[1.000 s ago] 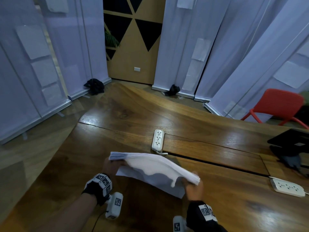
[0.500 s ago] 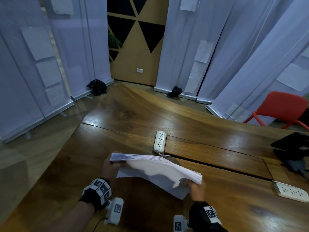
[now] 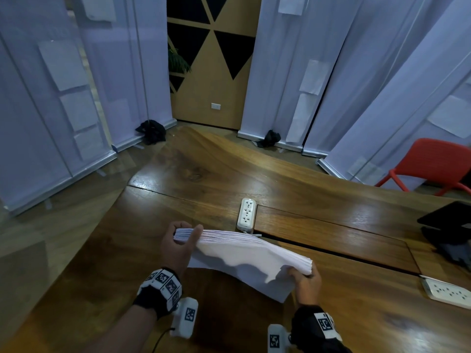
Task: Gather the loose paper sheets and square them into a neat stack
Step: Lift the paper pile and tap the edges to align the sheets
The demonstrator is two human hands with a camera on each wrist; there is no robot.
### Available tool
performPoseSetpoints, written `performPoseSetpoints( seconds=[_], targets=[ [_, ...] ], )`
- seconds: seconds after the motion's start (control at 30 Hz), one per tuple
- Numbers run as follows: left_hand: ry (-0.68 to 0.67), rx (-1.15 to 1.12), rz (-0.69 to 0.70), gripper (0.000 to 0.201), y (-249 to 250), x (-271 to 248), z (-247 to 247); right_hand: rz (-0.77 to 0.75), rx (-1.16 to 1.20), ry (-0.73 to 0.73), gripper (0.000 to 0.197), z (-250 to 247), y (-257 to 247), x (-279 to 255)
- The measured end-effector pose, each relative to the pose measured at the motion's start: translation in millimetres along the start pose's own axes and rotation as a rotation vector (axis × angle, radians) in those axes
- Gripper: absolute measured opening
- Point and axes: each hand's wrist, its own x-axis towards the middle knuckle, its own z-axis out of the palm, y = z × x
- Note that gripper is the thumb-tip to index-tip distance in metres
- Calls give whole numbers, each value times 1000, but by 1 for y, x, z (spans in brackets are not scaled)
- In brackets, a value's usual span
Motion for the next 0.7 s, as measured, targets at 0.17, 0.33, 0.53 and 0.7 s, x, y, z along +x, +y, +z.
performPoseSetpoints(
  seconds=[0.17, 0.33, 0.53, 0.7],
  targets=[
    [10, 69, 16, 30, -3, 5, 3, -16, -5, 7, 31, 3, -3, 0],
    [0, 91, 66, 41, -1, 6, 0, 11, -12, 10, 23, 3, -1, 1],
    [94, 578, 476, 39, 27, -4, 13, 37, -43, -2, 16, 0, 2, 3],
    [-274, 958, 668, 60, 45, -33, 53, 42, -66, 35, 16, 4, 5, 4]
  ],
)
